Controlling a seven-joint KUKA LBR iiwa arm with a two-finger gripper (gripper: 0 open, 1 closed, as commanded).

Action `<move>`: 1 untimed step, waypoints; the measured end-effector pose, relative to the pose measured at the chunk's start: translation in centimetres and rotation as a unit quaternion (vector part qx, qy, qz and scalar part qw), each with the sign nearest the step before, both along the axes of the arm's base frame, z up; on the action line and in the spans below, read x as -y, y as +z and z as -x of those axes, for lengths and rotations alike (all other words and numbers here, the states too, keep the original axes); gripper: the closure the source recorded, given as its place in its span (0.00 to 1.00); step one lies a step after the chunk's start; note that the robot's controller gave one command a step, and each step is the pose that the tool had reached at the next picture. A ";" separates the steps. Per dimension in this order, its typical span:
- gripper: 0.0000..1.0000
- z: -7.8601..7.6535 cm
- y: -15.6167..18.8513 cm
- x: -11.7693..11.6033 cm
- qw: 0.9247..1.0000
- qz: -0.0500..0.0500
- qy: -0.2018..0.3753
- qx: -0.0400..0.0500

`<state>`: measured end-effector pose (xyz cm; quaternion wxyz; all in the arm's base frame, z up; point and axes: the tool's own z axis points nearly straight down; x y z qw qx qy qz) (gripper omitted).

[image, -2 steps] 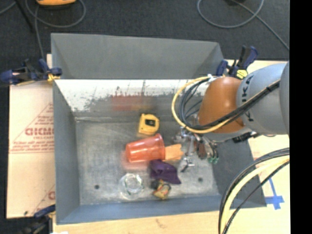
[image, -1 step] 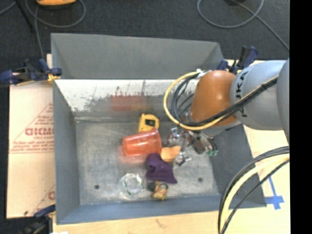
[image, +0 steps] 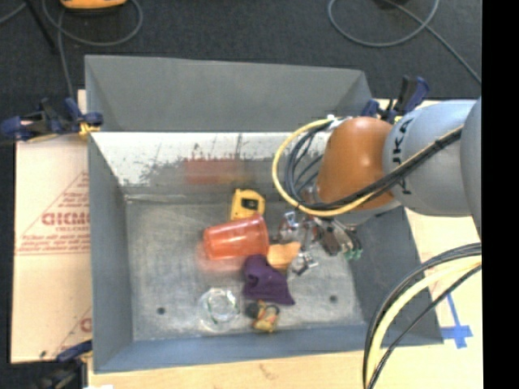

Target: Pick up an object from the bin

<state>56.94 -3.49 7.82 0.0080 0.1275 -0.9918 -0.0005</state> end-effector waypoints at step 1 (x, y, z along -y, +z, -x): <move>1.00 3.6 16.0 2.9 0.992 -0.001 0.123 0.010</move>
Offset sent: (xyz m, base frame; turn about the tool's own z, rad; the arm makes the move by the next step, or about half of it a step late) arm 0.0000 0.0000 0.0000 0.0000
